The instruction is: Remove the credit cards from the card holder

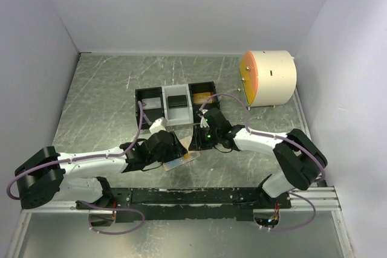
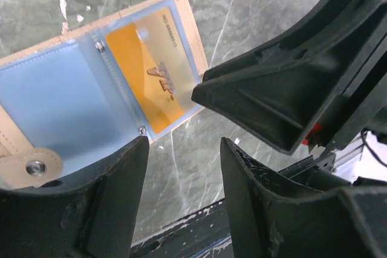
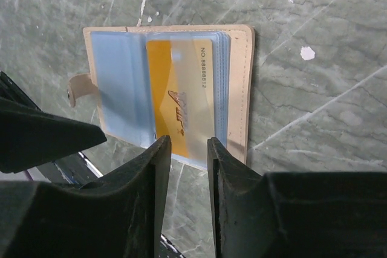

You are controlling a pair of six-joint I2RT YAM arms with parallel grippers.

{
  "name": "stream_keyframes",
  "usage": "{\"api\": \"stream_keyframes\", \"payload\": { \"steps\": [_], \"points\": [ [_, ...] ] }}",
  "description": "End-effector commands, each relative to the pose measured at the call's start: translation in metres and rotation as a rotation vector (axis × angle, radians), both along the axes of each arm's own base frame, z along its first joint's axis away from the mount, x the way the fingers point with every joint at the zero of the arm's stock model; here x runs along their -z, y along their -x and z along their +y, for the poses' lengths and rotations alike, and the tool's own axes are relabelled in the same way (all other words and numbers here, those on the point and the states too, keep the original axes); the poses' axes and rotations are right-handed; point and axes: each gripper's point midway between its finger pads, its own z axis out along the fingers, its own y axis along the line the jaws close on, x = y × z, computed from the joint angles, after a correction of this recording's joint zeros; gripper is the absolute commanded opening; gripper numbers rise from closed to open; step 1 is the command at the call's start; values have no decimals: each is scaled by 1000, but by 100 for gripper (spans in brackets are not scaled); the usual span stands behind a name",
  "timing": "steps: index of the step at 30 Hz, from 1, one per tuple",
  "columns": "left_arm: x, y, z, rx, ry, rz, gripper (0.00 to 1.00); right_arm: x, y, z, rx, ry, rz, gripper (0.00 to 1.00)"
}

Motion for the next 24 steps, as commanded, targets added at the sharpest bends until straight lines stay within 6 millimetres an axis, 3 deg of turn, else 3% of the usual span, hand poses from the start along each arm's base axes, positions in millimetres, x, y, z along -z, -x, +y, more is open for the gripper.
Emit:
{"api": "stream_keyframes", "payload": {
  "steps": [1,13,24],
  "points": [
    [-9,-8,-9,-7,133,1,62,-5,-5,10,-57,-21,-22,31],
    [5,-11,-7,-27,155,20,60,16,-8,5,-71,53,-1,31],
    [28,-16,-3,-76,137,42,57,28,9,-1,-71,43,53,30]
  ]
}}
